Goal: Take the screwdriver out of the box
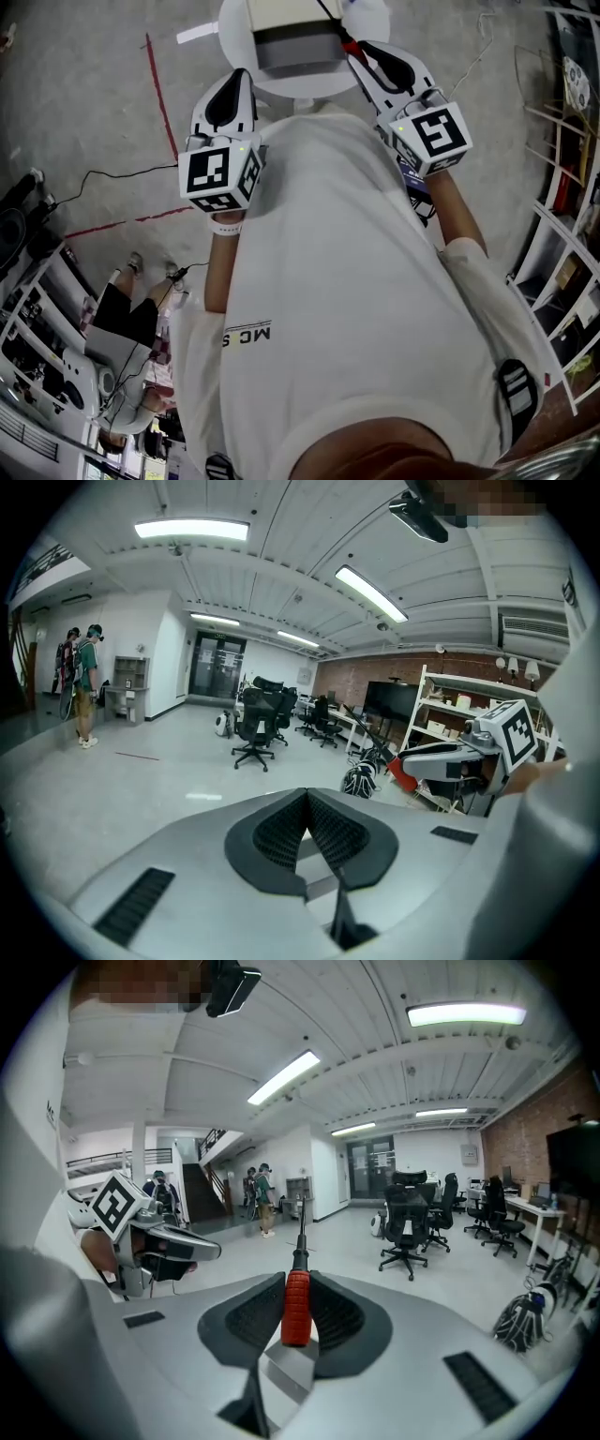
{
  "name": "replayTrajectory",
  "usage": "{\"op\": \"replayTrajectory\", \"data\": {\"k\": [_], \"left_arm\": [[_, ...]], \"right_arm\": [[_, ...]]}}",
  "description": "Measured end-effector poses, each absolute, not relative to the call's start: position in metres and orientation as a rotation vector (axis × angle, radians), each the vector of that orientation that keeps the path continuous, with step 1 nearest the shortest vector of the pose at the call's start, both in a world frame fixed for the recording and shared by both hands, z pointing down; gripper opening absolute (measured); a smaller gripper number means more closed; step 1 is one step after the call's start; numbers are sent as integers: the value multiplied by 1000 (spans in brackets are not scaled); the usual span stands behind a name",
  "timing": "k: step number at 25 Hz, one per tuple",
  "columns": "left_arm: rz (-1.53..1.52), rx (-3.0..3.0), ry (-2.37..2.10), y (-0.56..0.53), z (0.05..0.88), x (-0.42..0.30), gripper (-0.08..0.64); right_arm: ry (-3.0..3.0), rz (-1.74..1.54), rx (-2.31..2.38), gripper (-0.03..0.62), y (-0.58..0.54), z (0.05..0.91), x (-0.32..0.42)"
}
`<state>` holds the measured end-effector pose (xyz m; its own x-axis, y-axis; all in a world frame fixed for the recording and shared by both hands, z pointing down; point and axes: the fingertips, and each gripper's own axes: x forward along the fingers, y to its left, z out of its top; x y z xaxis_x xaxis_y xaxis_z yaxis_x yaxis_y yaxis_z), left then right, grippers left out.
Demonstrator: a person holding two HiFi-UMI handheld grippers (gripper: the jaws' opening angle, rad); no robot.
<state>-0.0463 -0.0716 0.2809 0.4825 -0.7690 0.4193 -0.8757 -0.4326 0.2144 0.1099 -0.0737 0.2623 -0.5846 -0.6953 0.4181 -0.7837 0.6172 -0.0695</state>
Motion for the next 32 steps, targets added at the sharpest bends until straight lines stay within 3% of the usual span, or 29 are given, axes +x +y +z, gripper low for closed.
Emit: {"op": "replayTrajectory", "data": {"k": [22,25,27,32], "left_arm": [[399,2375,-1293,-60,285,-14,11],[398,2384,-1287,-60,284,-13,11],[398,2386,-1286,-61,284,-12,11],[400,2367,-1293,-63,286,-8,11]], "right_arm": [[-2502,356,1248,133,-62,258,131],[-2512,339,1256,124,-63,254,130],[-2517,319,1289,69,-65,250,133],[-2481,186,1252,69,-80,262,126]]}}
